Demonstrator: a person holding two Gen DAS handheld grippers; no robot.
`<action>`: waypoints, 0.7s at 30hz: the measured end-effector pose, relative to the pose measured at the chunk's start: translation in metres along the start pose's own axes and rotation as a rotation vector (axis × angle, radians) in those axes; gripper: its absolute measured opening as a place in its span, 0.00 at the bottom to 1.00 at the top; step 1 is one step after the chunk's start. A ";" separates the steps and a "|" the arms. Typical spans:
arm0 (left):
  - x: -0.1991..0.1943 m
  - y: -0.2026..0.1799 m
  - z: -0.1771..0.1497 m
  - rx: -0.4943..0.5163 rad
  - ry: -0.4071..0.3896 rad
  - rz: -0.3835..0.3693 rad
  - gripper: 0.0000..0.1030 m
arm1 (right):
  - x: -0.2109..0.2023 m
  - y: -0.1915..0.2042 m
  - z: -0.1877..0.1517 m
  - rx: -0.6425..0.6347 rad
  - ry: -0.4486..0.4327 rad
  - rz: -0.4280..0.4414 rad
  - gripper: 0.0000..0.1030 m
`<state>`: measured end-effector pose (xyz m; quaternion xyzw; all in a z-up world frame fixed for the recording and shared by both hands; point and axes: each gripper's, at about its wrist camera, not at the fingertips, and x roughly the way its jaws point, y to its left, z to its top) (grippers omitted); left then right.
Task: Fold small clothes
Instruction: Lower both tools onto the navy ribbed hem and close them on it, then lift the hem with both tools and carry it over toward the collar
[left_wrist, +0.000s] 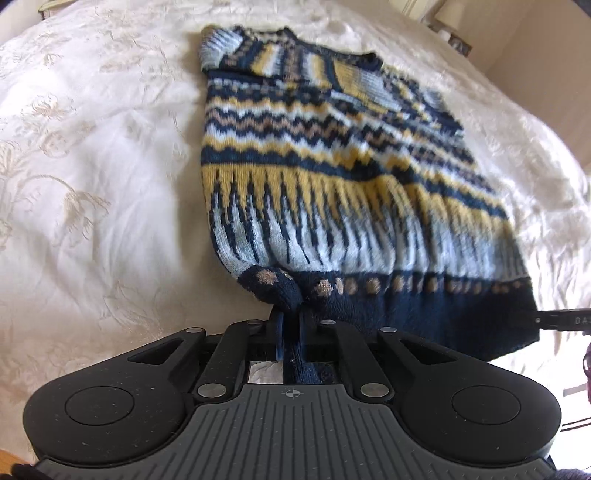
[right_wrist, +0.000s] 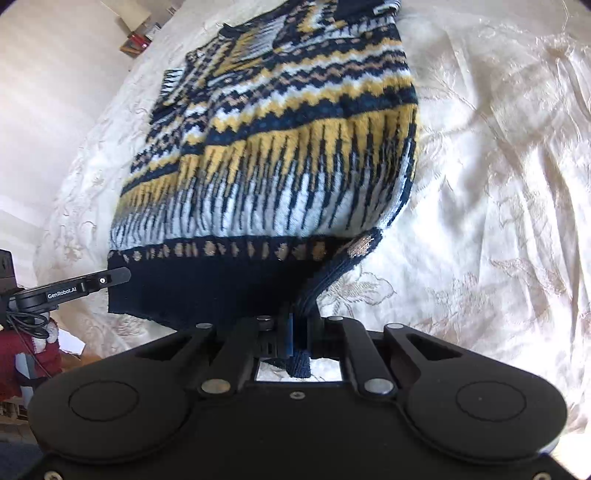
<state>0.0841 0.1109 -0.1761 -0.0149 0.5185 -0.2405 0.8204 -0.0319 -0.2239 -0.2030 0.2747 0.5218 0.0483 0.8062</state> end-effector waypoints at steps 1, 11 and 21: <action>-0.006 -0.001 0.002 -0.008 -0.014 -0.005 0.07 | -0.008 0.001 0.002 -0.004 -0.013 0.017 0.12; -0.048 -0.018 0.060 -0.118 -0.201 -0.042 0.05 | -0.058 0.004 0.058 0.016 -0.162 0.135 0.12; -0.052 -0.022 0.139 -0.215 -0.350 -0.007 0.05 | -0.065 0.002 0.141 -0.013 -0.275 0.205 0.12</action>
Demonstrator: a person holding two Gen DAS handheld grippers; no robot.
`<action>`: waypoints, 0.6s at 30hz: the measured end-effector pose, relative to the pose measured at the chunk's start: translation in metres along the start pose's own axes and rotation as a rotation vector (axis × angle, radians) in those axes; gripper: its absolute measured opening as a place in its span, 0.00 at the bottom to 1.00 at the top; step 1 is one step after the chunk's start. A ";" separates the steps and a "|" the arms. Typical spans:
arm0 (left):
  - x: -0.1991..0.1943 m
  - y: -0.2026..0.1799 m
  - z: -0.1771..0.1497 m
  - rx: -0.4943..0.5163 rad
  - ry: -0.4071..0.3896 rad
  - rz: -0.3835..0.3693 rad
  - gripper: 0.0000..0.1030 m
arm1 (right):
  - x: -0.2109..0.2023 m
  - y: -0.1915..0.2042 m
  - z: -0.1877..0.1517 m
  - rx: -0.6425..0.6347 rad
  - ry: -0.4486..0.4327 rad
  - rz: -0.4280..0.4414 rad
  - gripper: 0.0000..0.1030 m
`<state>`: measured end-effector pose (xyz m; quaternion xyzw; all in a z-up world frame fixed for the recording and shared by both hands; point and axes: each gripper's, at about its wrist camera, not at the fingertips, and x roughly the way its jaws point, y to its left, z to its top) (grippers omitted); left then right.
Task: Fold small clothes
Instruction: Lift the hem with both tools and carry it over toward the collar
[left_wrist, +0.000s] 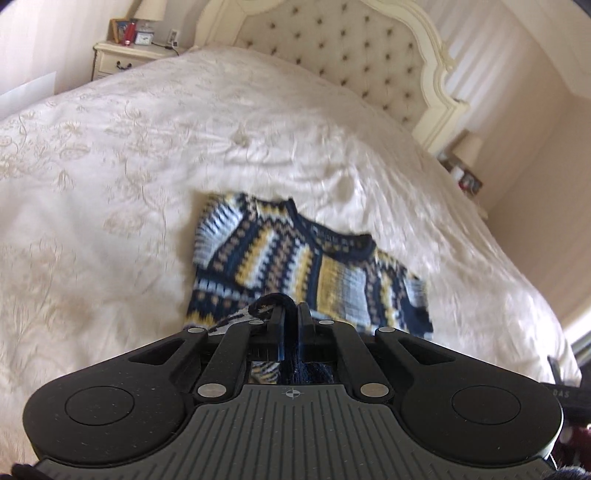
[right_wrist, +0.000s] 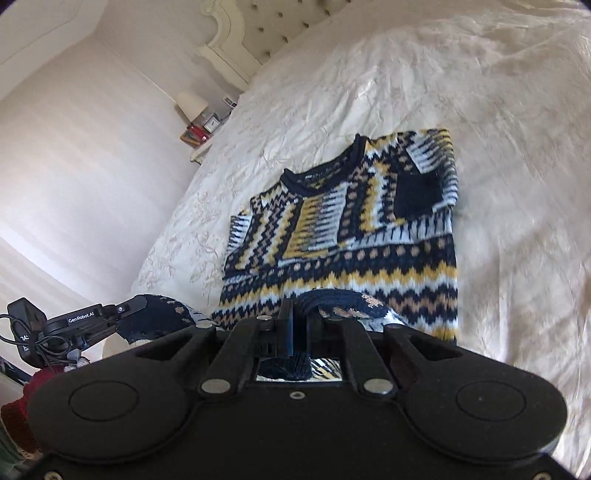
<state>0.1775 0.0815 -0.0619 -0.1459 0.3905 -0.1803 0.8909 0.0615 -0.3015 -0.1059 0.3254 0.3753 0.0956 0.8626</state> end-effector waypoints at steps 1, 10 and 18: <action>0.004 -0.002 0.006 -0.009 -0.011 0.005 0.05 | 0.003 -0.002 0.008 -0.001 -0.008 0.002 0.12; 0.045 -0.016 0.051 -0.002 -0.062 0.021 0.06 | 0.034 -0.012 0.070 -0.021 -0.054 -0.001 0.12; 0.087 -0.010 0.085 0.000 -0.044 -0.004 0.06 | 0.062 -0.018 0.104 0.003 -0.094 -0.055 0.12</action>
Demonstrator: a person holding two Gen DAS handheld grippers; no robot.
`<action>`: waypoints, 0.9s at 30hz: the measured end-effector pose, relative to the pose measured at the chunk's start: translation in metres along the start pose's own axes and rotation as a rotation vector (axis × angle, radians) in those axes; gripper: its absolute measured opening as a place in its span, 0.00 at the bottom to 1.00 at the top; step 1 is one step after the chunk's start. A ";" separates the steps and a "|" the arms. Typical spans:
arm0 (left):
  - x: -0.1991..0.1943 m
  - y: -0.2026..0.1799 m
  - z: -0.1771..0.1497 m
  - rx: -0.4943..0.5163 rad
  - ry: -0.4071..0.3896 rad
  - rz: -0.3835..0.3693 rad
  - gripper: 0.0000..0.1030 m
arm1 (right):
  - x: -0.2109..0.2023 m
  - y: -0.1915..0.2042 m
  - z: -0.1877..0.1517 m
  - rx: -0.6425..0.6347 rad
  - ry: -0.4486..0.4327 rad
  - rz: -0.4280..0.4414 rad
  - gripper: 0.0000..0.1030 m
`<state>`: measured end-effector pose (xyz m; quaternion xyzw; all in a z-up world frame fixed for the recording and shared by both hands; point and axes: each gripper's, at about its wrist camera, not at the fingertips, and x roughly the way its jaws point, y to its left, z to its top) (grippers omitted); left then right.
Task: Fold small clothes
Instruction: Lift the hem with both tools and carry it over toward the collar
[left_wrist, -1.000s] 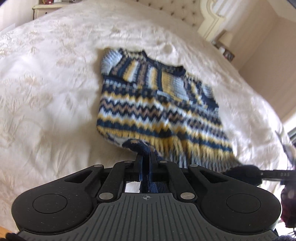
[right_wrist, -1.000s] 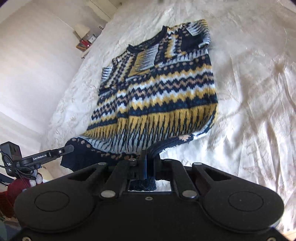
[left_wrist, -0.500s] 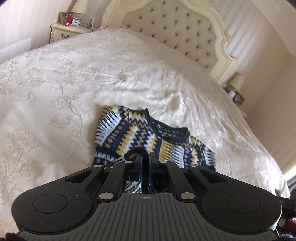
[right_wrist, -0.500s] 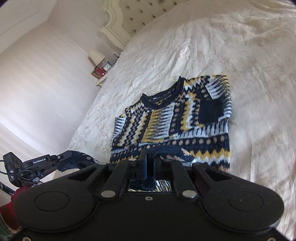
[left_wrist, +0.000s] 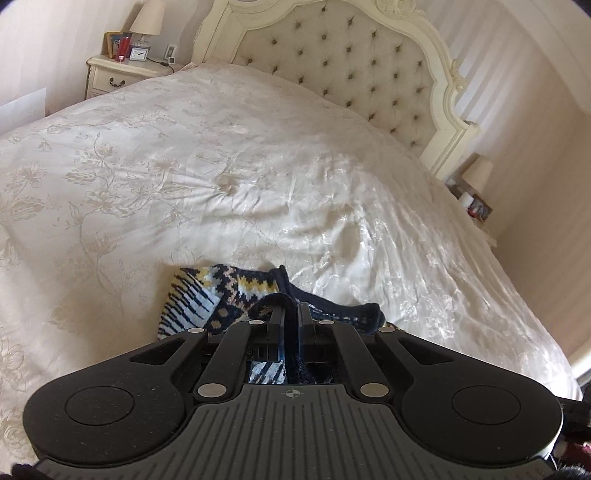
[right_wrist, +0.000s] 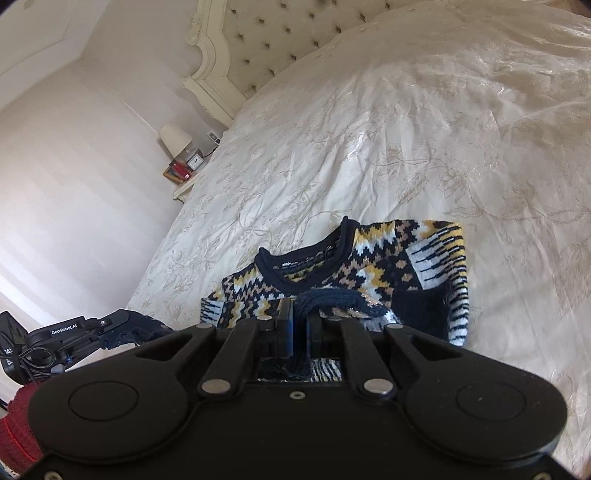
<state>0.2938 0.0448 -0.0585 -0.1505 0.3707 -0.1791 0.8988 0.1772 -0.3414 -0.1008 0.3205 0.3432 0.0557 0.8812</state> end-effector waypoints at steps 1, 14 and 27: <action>0.006 0.001 0.004 0.002 0.006 -0.003 0.06 | 0.004 0.000 0.003 0.002 -0.002 -0.014 0.12; 0.100 0.027 0.029 0.010 0.121 0.039 0.06 | 0.084 -0.015 0.037 0.047 0.044 -0.156 0.13; 0.158 0.051 0.035 -0.028 0.207 0.101 0.22 | 0.148 -0.043 0.053 0.069 0.126 -0.236 0.22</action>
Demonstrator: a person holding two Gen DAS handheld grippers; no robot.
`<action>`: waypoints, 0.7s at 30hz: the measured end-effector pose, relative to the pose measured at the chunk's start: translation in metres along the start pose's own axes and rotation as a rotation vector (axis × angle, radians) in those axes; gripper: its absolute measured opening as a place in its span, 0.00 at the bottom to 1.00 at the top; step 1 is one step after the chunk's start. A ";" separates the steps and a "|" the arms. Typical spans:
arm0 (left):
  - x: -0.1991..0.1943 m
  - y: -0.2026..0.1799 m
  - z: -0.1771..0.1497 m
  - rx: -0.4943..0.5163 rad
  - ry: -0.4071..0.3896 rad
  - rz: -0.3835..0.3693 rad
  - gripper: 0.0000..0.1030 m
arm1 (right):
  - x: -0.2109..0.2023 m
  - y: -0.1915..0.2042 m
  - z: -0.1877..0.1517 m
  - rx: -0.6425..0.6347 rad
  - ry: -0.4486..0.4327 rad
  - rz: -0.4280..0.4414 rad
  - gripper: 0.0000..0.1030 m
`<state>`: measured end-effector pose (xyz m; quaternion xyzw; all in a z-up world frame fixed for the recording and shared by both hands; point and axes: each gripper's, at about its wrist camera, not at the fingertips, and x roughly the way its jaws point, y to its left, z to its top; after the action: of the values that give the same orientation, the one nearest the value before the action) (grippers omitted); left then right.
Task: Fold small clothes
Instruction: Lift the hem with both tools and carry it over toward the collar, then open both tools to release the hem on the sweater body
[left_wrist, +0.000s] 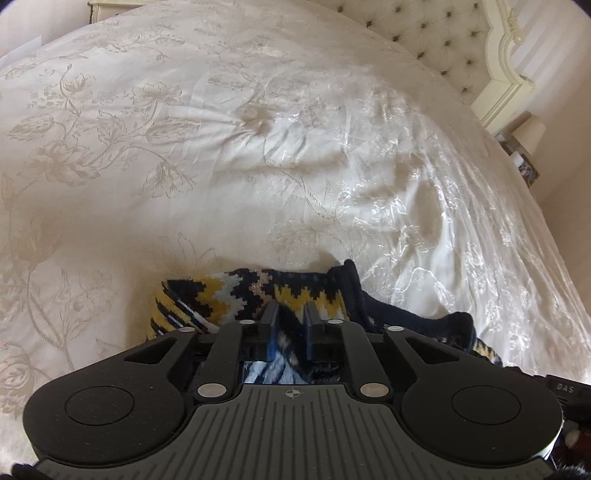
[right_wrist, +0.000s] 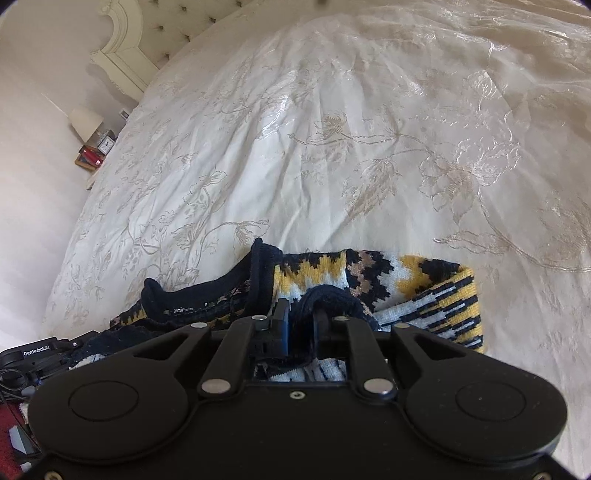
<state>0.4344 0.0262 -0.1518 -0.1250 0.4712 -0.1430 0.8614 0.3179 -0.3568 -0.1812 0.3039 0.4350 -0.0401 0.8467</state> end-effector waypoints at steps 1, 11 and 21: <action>-0.002 -0.001 0.002 0.010 -0.028 0.015 0.28 | 0.002 0.000 0.001 0.000 -0.003 -0.008 0.26; -0.025 -0.001 0.019 0.060 -0.059 0.025 0.32 | -0.018 0.004 0.010 0.009 -0.099 -0.009 0.52; -0.033 -0.043 -0.062 0.340 0.102 -0.025 0.36 | -0.018 0.046 -0.038 -0.291 0.033 -0.030 0.53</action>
<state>0.3594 -0.0065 -0.1432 0.0241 0.4819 -0.2373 0.8432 0.2947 -0.3018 -0.1619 0.1723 0.4543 0.0158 0.8739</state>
